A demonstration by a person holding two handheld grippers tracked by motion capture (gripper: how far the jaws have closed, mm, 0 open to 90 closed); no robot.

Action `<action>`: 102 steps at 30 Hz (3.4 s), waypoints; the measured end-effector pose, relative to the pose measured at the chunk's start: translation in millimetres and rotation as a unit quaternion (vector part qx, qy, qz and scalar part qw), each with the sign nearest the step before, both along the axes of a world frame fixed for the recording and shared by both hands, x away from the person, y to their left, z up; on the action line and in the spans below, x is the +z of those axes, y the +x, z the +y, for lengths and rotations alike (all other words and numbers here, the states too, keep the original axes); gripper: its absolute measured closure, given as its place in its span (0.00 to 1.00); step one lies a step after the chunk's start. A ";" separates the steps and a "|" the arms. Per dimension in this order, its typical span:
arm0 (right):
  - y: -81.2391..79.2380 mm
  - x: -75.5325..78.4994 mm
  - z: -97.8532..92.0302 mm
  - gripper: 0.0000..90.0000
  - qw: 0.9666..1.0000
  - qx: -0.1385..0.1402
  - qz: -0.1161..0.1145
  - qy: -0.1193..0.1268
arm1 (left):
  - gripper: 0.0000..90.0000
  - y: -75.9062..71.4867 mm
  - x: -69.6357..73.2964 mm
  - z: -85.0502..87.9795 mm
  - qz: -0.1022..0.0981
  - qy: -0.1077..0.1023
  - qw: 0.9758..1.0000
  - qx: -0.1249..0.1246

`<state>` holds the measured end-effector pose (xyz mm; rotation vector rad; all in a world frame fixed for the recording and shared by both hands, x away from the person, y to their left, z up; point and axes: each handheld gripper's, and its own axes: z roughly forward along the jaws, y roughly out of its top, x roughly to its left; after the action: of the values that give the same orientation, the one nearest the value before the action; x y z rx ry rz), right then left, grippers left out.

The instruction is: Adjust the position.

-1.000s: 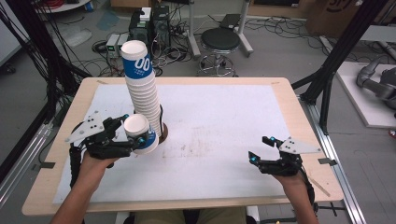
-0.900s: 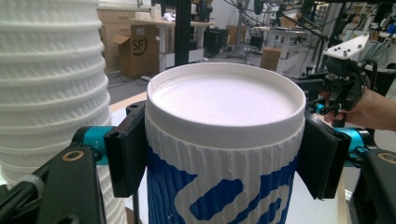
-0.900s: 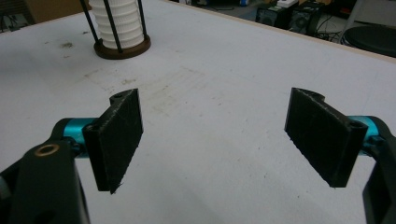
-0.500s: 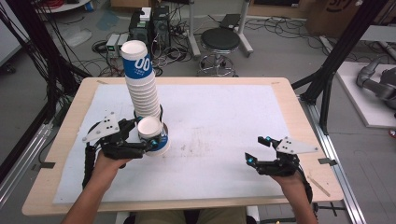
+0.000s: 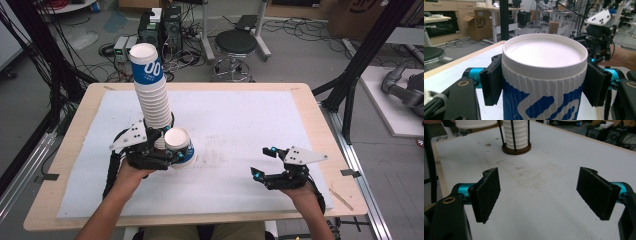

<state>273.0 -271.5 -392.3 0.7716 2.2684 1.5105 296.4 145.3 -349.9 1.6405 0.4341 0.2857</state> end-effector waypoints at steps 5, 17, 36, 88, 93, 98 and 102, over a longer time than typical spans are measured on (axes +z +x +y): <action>-0.3 3.7 11.3 0.22 1.000 0.025 0.000 0.007 | 0.31 1.0 -2.4 -11.3 0.001 0.001 1.000 -0.011; 5.5 11.0 43.5 0.22 0.996 0.089 -0.004 0.022 | 0.31 4.5 -9.9 -34.0 0.016 0.001 0.999 -0.048; 13.8 3.1 82.2 0.22 0.987 0.155 0.017 0.033 | 0.31 2.4 -14.5 -53.0 0.018 0.006 0.996 -0.084; 13.3 15.7 76.5 0.32 0.981 0.183 -0.013 -0.058 | 0.18 -2.0 -12.0 -63.8 0.046 0.055 0.991 -0.114; 15.8 15.2 73.5 0.32 0.978 0.184 -0.013 -0.096 | 0.18 -1.6 -6.8 -62.6 0.047 0.070 0.990 -0.117; 17.4 19.4 73.9 0.32 0.972 0.190 -0.011 -0.135 | 0.18 -0.7 1.1 -66.4 0.045 0.090 0.987 -0.124; 18.8 21.1 75.8 0.32 0.968 0.196 -0.011 -0.159 | 0.18 -0.3 6.1 -73.3 0.044 0.115 0.984 -0.130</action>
<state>291.8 -195.7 -371.2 0.2236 2.6663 1.2351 296.1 72.0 -343.8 1.9200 0.2560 0.0688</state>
